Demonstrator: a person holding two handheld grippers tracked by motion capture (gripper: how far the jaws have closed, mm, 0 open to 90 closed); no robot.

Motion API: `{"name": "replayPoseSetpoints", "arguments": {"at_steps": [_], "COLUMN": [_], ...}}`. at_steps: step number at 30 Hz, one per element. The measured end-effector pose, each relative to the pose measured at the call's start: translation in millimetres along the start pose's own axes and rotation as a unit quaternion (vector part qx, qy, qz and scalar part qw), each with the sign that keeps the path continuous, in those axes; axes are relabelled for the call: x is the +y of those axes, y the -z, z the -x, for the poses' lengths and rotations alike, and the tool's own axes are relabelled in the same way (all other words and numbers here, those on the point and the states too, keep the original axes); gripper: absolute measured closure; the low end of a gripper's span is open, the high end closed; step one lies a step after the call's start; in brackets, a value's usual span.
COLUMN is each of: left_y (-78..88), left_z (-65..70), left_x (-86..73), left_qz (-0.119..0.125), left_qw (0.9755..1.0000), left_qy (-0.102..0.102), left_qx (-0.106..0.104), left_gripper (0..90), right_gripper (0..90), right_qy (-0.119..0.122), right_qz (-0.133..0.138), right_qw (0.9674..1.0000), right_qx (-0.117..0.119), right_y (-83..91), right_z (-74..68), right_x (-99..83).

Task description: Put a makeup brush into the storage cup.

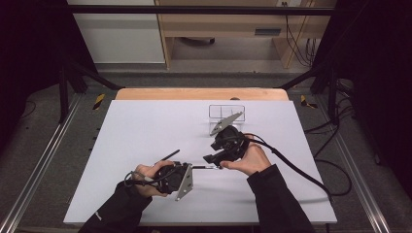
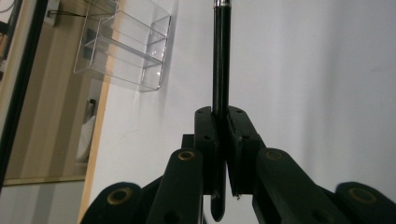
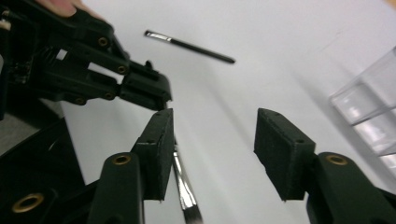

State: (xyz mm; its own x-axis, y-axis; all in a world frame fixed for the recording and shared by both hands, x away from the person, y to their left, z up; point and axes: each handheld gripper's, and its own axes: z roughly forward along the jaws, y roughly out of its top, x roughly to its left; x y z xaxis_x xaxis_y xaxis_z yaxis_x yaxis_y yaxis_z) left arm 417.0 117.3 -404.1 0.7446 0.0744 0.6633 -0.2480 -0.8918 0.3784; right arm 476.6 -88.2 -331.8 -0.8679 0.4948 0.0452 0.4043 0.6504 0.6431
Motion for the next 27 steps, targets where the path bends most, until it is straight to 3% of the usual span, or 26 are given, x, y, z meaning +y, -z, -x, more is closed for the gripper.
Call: {"name": "replayPoseSetpoints", "arguments": {"at_steps": [5,13,18,27], "left_y": [0.5,-2.3,-2.5,0.5], "left_z": [-1.7,-3.0,-4.2,-5.2], "left_x": [-5.0,-14.5,-18.5,-25.8], "left_qz": [0.004,0.012,0.018,0.030], "left_qw": [0.9993,0.9940,0.9884,0.9737], "left_qy": [0.038,0.108,0.151,0.226], "left_qx": [-0.003,-0.005,-0.004,0.001], "left_gripper": [83.2,83.2,83.2,83.2], "right_gripper": [43.4,38.6,33.8,26.7], "right_qy": [-0.005,-0.021,-0.030,-0.044], "right_qz": [0.028,0.075,0.091,0.112], "right_qw": [0.9994,0.9961,0.9940,0.9904], "right_qx": [-0.020,-0.043,-0.052,-0.069], "right_y": [8.6,27.4,31.8,32.7], "right_z": [4.0,10.1,13.4,17.5], "right_x": [-2.3,-12.1,-19.8,-33.1]}}
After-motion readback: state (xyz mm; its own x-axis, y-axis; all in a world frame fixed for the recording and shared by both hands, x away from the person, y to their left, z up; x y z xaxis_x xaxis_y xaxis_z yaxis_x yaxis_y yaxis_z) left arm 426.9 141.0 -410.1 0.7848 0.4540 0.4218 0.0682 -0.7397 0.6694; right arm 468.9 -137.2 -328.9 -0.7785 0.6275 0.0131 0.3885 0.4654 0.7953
